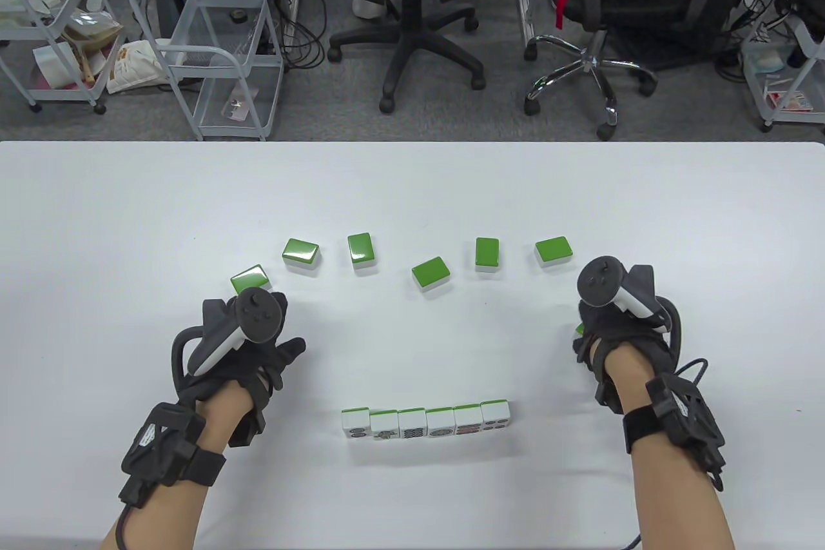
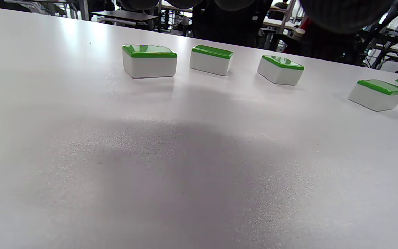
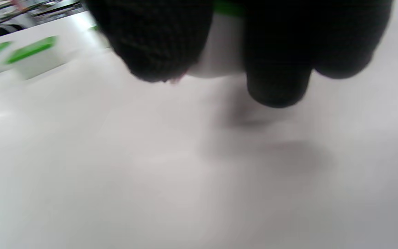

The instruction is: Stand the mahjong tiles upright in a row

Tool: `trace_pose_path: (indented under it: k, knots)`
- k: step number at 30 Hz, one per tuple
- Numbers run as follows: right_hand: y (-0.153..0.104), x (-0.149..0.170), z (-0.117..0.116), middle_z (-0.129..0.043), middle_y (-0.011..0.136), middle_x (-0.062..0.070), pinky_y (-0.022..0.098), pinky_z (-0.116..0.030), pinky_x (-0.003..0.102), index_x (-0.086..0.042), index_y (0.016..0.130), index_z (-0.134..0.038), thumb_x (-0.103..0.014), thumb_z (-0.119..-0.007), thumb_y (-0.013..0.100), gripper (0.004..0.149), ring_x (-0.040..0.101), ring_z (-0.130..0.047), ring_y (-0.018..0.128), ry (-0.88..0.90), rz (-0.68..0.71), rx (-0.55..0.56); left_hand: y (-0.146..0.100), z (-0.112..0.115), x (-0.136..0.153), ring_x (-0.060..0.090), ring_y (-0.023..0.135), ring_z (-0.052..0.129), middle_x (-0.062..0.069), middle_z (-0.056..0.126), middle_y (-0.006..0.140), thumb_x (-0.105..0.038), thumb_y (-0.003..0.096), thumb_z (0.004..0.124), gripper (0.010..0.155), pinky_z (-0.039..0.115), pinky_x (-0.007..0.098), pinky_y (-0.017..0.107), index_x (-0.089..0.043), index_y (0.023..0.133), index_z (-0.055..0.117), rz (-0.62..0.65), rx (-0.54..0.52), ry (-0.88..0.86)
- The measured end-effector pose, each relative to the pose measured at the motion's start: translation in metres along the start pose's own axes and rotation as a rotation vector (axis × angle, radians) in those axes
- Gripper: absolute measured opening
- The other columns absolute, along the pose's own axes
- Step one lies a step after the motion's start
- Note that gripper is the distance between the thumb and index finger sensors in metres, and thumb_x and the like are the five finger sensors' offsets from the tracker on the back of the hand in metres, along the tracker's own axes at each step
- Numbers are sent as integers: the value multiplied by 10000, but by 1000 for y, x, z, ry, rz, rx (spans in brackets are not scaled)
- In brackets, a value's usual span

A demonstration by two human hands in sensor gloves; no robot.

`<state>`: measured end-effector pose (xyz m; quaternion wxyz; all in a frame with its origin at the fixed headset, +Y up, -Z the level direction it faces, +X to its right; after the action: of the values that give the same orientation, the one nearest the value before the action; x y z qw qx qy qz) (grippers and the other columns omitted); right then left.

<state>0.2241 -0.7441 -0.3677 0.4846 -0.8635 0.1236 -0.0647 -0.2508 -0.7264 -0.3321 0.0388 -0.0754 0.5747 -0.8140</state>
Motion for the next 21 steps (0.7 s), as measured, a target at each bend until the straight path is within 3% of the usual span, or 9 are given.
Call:
trace_pose_path:
  k: [5, 9, 14, 21]
  knots:
    - [-24, -52, -46, -668, 938, 299, 418, -855, 513, -18, 918, -588, -246, -899, 251, 770, 383, -1016, 540, -15, 247, -306, -1, 1, -2, 371, 1094, 402, -4, 321, 1151, -647, 285, 665, 825, 431, 578, 757, -344, 999, 382, 4, 3, 2]
    - [-29, -63, -66, -673, 920, 308, 414, -858, 514, -9, 912, -598, -242, -907, 242, 773, 381, -1025, 532, 19, 334, -396, -2, 3, -3, 373, 1092, 405, -1, 328, 1149, -623, 292, 678, 814, 432, 579, 756, -325, 997, 399, 5, 3, 9]
    - [-27, -66, -67, -699, 892, 293, 413, -880, 497, -19, 899, -627, -248, -913, 241, 753, 370, -1049, 532, 0, 345, -381, -1, 5, -2, 376, 1091, 405, 2, 333, 1147, -609, 295, 680, 806, 434, 580, 755, -308, 994, 415, 0, 14, 14]
    - [-17, -62, -57, -818, 840, 227, 374, -941, 461, -87, 830, -767, -256, -887, 277, 591, 352, -1120, 481, 93, 350, -331, -2, 4, -1, 375, 1091, 402, 0, 331, 1147, -612, 295, 678, 807, 433, 578, 756, -313, 995, 409, 4, 11, 3]
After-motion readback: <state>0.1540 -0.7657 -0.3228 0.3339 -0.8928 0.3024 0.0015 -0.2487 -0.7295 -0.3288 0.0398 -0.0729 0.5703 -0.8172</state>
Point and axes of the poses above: the tracker on the back of each hand, its own x axis roughly to the little-finger side, its own y axis roughly from the wrist to the fingertips, z = x × y, the point moved 4 cm from there along y, roughly from the wrist to the fingertips
